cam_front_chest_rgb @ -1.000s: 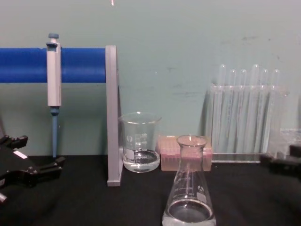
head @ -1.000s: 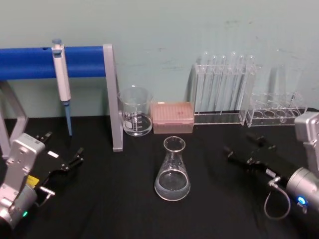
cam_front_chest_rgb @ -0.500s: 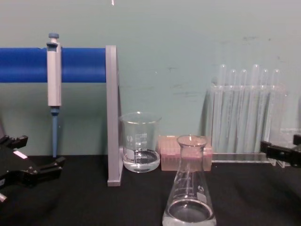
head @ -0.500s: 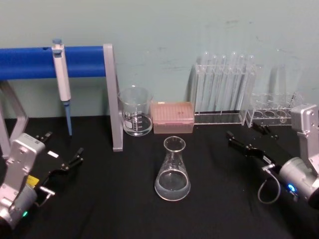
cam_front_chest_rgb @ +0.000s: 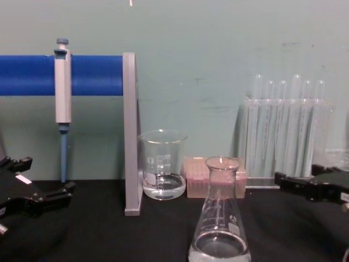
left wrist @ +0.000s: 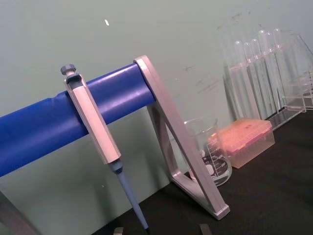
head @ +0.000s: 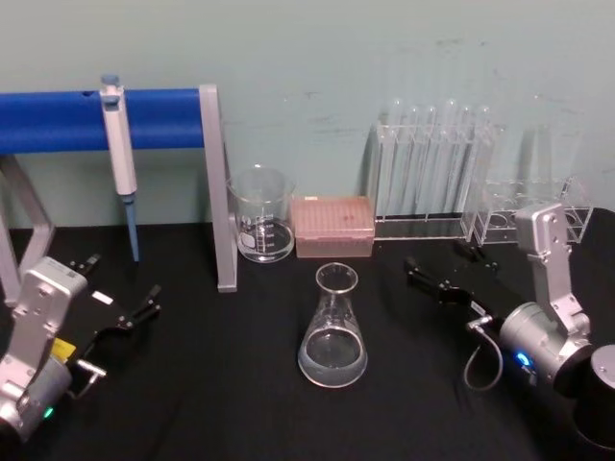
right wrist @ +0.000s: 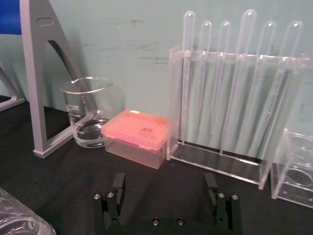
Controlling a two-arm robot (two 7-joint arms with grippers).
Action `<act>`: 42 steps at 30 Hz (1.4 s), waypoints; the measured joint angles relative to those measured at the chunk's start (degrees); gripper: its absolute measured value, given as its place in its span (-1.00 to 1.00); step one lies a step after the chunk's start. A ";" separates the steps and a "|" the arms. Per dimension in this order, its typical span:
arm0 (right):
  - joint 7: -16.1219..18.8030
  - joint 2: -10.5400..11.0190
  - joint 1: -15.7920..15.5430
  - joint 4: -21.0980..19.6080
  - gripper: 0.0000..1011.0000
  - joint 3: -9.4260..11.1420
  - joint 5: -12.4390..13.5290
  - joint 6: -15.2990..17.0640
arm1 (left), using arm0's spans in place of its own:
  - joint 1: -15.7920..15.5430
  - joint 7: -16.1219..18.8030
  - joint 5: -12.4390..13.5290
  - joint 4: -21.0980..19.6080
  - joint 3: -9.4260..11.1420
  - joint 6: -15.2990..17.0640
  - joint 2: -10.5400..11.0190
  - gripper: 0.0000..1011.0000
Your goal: Grasp the erlenmeyer flask with one hand, shake it three times, then place it back.
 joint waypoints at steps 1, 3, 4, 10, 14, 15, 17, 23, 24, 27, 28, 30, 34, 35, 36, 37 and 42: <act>0.09 -0.13 0.09 0.16 0.98 -0.01 -0.11 -0.04 | 0.00 0.00 0.00 0.00 0.00 0.00 0.00 0.98; 0.45 -0.49 0.33 0.55 0.98 -0.02 -0.49 -0.12 | 0.00 0.00 0.00 0.00 0.00 0.00 0.00 0.98; 0.60 -0.57 0.38 0.65 0.98 -0.02 -0.60 -0.13 | 0.00 0.00 0.00 0.00 0.00 0.00 0.00 0.98; 0.96 -0.68 0.52 0.79 0.98 0.00 -0.81 -0.13 | 0.00 0.00 0.00 0.00 0.00 0.00 0.00 0.98; 0.86 -0.64 0.49 0.75 0.98 0.03 -0.80 -0.13 | 0.00 0.00 0.00 0.00 0.00 0.00 0.00 0.98; 0.85 -0.63 0.48 0.73 0.98 0.03 -0.79 -0.13 | 0.00 0.00 0.00 0.00 0.00 0.00 0.00 0.98; 0.81 -0.60 0.44 0.69 0.98 0.04 -0.77 -0.13 | 0.00 0.00 0.00 0.00 0.00 0.00 0.00 0.98; 0.72 -0.56 0.39 0.61 0.98 0.05 -0.70 -0.11 | 0.00 0.00 0.00 0.00 0.00 0.00 0.00 0.98; 0.71 -0.56 0.39 0.60 0.98 0.05 -0.69 -0.10 | 0.00 0.00 0.00 0.00 0.00 0.00 0.00 0.98; 0.69 -0.54 0.37 0.58 0.98 0.05 -0.67 -0.10 | 0.00 0.00 0.00 0.00 0.00 0.00 0.00 0.98; 0.68 -0.53 0.36 0.57 0.98 0.05 -0.65 -0.09 | 0.00 0.00 0.00 0.00 0.00 0.00 0.00 0.98; 0.67 -0.52 0.36 0.56 0.98 0.05 -0.64 -0.09 | 0.00 0.00 0.00 0.00 0.00 0.00 0.00 0.98; 0.66 -0.51 0.34 0.54 0.98 0.05 -0.63 -0.09 | 0.00 0.00 0.00 0.00 0.00 0.00 0.00 0.98; 0.65 -0.50 0.33 0.53 0.98 0.05 -0.62 -0.09 | 0.00 0.00 0.00 0.00 0.00 0.00 0.00 0.98; 0.65 -0.49 0.33 0.52 0.98 0.05 -0.61 -0.09 | 0.00 0.00 0.00 0.00 0.00 0.00 0.00 0.98; 0.65 -0.49 0.32 0.52 0.98 0.05 -0.61 -0.09 | 0.00 0.00 0.00 0.00 0.00 0.00 0.00 0.98; 0.62 -0.49 0.30 0.49 0.98 0.05 -0.57 -0.09 | 0.00 0.00 0.00 0.00 0.00 0.00 0.00 0.98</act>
